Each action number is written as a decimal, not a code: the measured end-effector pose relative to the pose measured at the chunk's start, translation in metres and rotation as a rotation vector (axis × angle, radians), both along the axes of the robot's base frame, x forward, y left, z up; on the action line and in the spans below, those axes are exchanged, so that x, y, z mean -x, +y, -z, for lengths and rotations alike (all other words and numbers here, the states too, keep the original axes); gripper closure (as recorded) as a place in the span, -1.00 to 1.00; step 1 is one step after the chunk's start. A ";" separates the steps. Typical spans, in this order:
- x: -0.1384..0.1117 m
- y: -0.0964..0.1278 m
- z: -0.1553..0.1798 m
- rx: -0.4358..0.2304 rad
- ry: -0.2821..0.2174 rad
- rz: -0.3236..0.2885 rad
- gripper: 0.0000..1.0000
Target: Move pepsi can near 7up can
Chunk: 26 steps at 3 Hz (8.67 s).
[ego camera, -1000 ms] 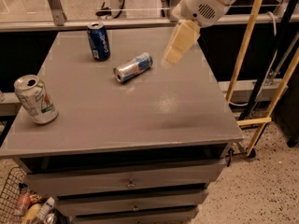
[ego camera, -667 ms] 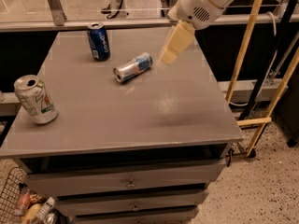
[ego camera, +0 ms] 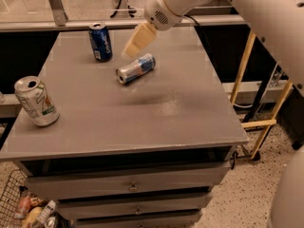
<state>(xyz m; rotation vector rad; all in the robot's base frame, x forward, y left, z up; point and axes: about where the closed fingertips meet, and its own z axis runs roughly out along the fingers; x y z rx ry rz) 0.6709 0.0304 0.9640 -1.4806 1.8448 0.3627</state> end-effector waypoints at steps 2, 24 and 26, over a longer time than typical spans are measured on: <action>-0.056 0.064 0.016 -0.088 -0.014 0.101 -1.00; 0.116 0.182 0.062 -0.109 0.092 -0.682 -1.00; 0.133 0.109 0.025 -0.062 0.021 -0.582 -1.00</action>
Offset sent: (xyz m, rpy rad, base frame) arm 0.0866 0.0986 -0.0253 0.1281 -0.0123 -0.1500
